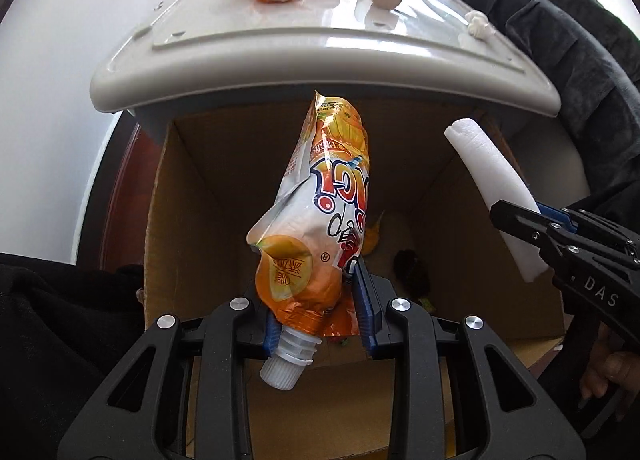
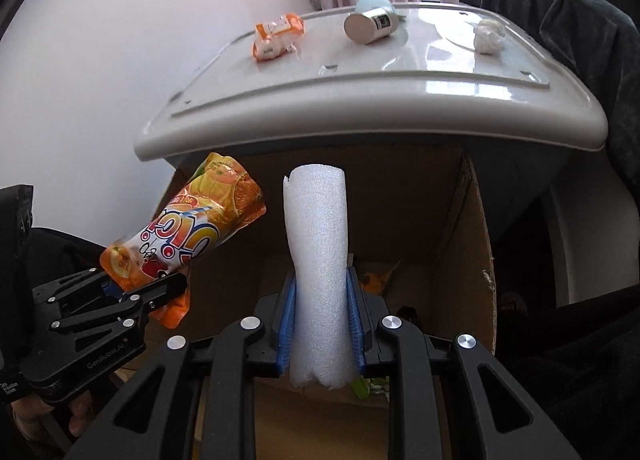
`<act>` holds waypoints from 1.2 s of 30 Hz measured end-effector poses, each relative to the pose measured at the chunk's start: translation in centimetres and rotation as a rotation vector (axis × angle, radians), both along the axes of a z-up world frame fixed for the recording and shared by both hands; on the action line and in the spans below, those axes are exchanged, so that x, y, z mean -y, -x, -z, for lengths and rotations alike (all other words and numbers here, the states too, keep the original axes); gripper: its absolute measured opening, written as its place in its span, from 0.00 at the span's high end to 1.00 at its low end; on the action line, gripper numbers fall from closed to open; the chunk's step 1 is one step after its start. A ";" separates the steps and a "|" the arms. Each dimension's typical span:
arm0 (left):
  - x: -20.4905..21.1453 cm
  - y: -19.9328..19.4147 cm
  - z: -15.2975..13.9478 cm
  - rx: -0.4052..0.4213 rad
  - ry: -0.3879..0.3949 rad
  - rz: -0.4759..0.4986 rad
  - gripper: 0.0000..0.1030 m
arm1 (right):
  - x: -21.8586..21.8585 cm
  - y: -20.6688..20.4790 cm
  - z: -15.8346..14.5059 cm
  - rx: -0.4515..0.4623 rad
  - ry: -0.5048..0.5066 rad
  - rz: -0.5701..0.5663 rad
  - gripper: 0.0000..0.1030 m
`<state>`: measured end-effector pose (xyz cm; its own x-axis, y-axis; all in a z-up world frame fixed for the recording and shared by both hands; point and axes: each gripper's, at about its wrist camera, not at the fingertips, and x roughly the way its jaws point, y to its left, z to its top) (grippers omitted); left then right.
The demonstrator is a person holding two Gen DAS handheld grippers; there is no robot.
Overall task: Collect trash
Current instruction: 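Drop the orange juice pouch in the box with the left gripper while the right drops the foam roll, then grasp the white tissue with the right gripper and the beige cup with the left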
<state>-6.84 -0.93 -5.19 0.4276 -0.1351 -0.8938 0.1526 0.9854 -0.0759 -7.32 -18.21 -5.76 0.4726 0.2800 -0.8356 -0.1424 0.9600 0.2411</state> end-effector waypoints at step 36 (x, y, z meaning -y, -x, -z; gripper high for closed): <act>2.5 -3.9 -1.6 0.118 -0.034 0.062 0.33 | 11.0 -18.1 -8.1 0.149 0.011 0.346 0.50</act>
